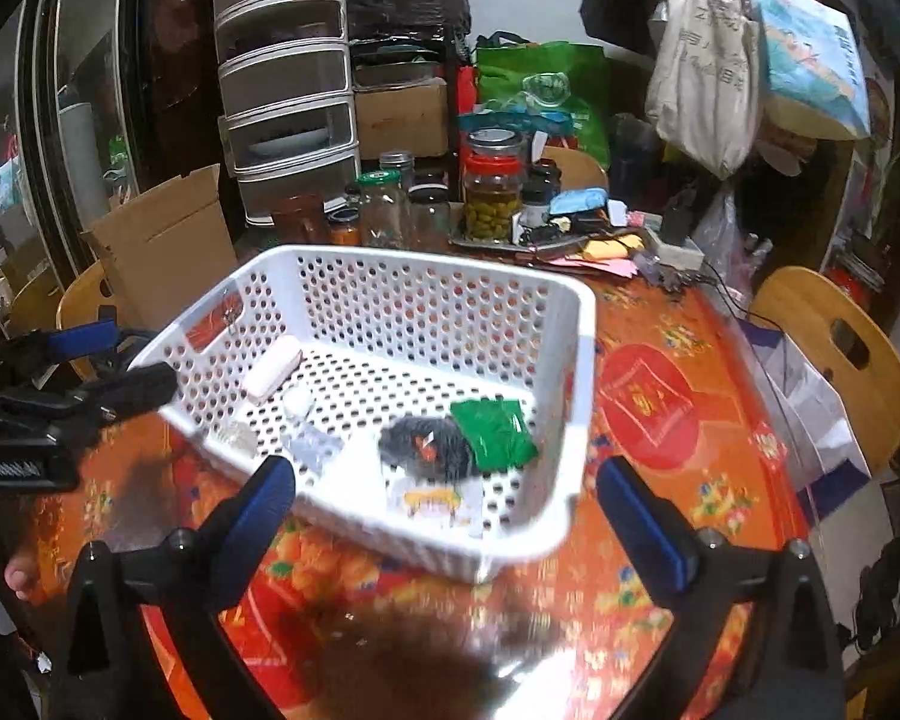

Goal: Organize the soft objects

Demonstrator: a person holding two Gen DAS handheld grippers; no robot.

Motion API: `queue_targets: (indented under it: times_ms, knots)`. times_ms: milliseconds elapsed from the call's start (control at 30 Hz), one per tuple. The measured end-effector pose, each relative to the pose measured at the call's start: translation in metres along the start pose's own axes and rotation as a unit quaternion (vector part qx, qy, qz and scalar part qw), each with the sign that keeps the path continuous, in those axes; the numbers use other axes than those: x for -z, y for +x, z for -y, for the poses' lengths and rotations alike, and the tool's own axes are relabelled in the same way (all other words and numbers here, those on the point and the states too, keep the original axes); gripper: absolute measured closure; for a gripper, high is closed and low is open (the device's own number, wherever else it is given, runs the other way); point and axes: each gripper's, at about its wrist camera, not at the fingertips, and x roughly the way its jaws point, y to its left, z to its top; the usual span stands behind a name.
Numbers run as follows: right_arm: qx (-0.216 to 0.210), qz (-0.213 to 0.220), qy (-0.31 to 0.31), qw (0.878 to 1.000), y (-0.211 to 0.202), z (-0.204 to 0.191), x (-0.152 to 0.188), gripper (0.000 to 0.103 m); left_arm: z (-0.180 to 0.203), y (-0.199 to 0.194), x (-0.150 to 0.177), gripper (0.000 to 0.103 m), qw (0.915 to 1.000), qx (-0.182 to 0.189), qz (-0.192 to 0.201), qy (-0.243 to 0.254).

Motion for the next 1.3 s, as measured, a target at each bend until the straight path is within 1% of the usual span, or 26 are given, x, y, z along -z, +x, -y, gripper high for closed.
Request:
queue_targets:
  times_ms: [67,200,267,300,367,433,500,633,733,800,933,1000,1033,1100,1167,1233,1300]
  knots:
    - [0.004,-0.004,0.000,1.000,-0.008,-0.005,0.011,0.003,-0.004,-0.014,0.013,0.000,0.9999,-0.010,0.001,-0.007]
    - [0.003,0.013,-0.003,1.000,-0.030,-0.014,0.033,0.003,-0.005,-0.037,0.039,0.000,0.9993,-0.038,0.008,0.000]
    - [0.001,0.022,-0.009,1.000,-0.041,-0.021,0.047,0.003,-0.005,-0.047,0.052,0.000,0.9993,-0.036,0.006,-0.003]
    - [0.003,0.023,-0.010,1.000,-0.044,-0.024,0.053,0.003,-0.005,-0.055,0.062,0.000,0.9996,-0.026,0.005,-0.008]
    - [0.004,0.021,-0.008,1.000,-0.051,-0.029,0.068,0.003,-0.004,-0.067,0.077,0.000,0.9998,-0.020,0.006,-0.008]
    - [-0.009,0.004,-0.002,1.000,-0.053,-0.033,0.084,0.003,-0.001,-0.083,0.091,0.000,0.9994,-0.032,0.014,-0.003]
    - [-0.020,0.002,0.003,1.000,-0.057,-0.036,0.095,0.003,0.000,-0.097,0.104,0.000,0.9989,-0.042,0.019,-0.001]
    - [-0.028,0.009,0.016,0.999,-0.071,-0.041,0.115,0.003,0.000,-0.123,0.131,0.000,0.9993,-0.030,0.015,-0.013]
    - [-0.031,0.032,0.022,0.999,-0.090,-0.044,0.125,0.003,0.001,-0.148,0.146,0.000,0.9989,-0.032,0.029,-0.020]
    - [-0.038,0.052,0.034,0.997,-0.110,-0.045,0.131,0.003,0.003,-0.165,0.150,0.000,0.9986,-0.031,0.037,-0.021]
    - [-0.047,0.056,0.056,0.996,-0.142,-0.046,0.131,0.003,0.010,-0.197,0.149,0.000,0.9982,-0.026,0.052,-0.016]
    - [-0.030,0.054,0.039,0.997,-0.157,-0.051,0.128,0.003,0.016,-0.212,0.148,0.000,0.9976,-0.027,0.064,-0.005]
    - [-0.014,0.056,0.030,0.998,-0.165,-0.053,0.126,0.003,0.019,-0.217,0.147,0.000,0.9974,-0.027,0.067,-0.002]
    - [0.011,0.071,0.024,0.997,-0.179,-0.054,0.126,0.003,0.026,-0.226,0.145,0.000,0.9973,-0.030,0.067,0.006]
    - [0.014,0.079,0.029,0.996,-0.188,-0.052,0.123,0.003,0.032,-0.229,0.140,0.000,0.9974,-0.039,0.059,0.012]
    - [0.006,0.075,0.040,0.996,-0.191,-0.047,0.120,0.003,0.040,-0.232,0.135,0.000,0.9971,-0.049,0.056,0.019]
    - [0.011,0.068,0.047,0.996,-0.192,-0.042,0.117,0.003,0.048,-0.236,0.131,0.000,0.9967,-0.048,0.060,0.027]
